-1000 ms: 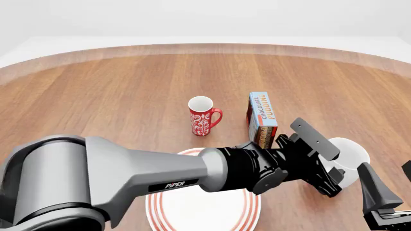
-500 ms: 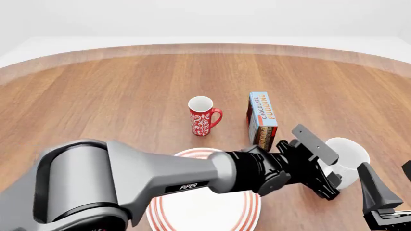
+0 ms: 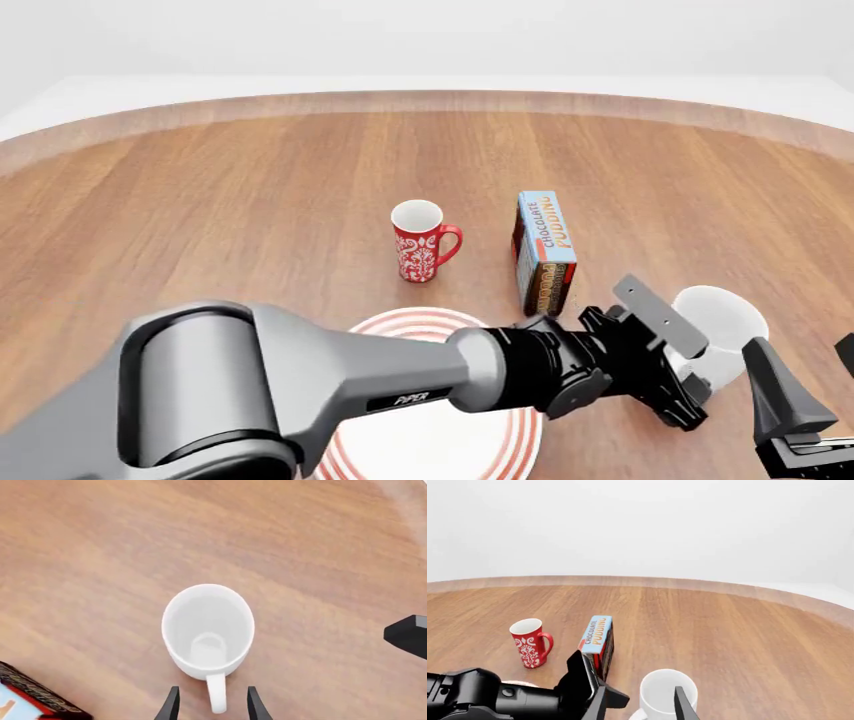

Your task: Pick up the white mug and put it on the plate, and put the chocolate pudding to the right of the plate.

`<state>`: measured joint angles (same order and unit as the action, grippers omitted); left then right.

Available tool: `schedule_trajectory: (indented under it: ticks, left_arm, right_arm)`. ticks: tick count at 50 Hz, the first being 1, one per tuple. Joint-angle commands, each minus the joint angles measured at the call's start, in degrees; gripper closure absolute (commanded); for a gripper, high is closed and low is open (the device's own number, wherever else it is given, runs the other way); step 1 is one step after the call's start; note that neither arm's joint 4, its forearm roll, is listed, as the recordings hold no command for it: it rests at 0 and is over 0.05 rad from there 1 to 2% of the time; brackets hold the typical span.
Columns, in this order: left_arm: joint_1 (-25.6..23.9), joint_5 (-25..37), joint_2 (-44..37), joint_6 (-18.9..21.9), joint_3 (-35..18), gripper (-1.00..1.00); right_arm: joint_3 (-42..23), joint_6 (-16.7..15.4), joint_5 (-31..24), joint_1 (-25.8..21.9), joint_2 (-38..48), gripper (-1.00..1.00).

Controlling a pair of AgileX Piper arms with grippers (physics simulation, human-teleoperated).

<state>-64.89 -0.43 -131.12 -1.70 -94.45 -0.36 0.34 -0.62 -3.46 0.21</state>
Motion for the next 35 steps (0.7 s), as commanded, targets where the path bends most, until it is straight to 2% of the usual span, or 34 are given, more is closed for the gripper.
schedule_trajectory:
  ticks: [1, 20, 35]
  left_arm:
    - [-0.10, 0.30, -0.96, -0.40, -0.55, -1.00]
    - [-0.22, 0.98, -3.37, -0.95, -2.15, -1.00]
    - [-1.08, -0.51, -2.89, -1.75, 0.62, -1.00]
  right_arm:
    - [0.00, 0.00, 0.01, -0.04, 0.00, -1.00]
    - [0.00, 0.04, 0.01, 0.01, 0.00, -1.00]
    - [0.00, 0.00, 0.00, 0.01, 0.01, -1.00]
